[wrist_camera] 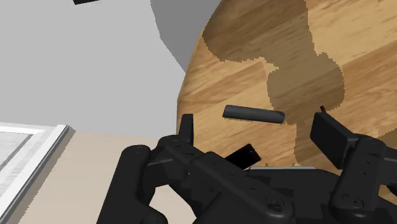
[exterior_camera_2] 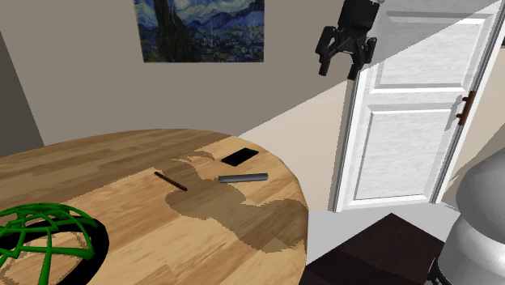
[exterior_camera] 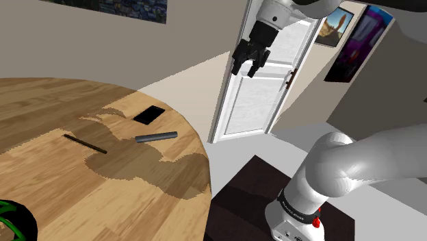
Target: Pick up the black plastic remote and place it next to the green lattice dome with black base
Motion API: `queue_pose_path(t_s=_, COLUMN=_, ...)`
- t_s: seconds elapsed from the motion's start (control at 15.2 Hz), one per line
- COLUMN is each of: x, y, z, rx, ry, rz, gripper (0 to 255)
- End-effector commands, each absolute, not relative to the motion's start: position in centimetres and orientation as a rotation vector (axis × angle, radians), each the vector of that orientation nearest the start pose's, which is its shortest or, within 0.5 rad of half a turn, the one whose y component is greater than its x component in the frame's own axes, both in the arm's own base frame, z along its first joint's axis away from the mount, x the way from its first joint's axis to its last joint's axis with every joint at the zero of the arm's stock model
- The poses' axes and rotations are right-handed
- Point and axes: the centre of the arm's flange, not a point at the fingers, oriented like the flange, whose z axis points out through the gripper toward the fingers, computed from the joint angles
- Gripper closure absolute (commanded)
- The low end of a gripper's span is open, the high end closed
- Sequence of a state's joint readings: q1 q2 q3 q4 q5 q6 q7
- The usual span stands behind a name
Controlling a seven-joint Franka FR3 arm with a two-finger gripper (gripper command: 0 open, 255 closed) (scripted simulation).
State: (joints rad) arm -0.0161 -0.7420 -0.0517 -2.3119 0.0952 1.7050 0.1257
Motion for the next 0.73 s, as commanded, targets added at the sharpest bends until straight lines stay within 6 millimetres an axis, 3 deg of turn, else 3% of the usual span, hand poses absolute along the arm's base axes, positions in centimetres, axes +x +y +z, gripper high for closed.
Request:
queue_pose_path(t_s=0.0, x=33.2, y=-1.9, z=61.1, rx=-2.987, ry=0.283, rz=-0.195, gripper=0)
queue_pose_path(t_s=0.66, x=43.5, y=-2.2, z=51.7, rx=-3.009, ry=-0.261, rz=-0.122, gripper=0)
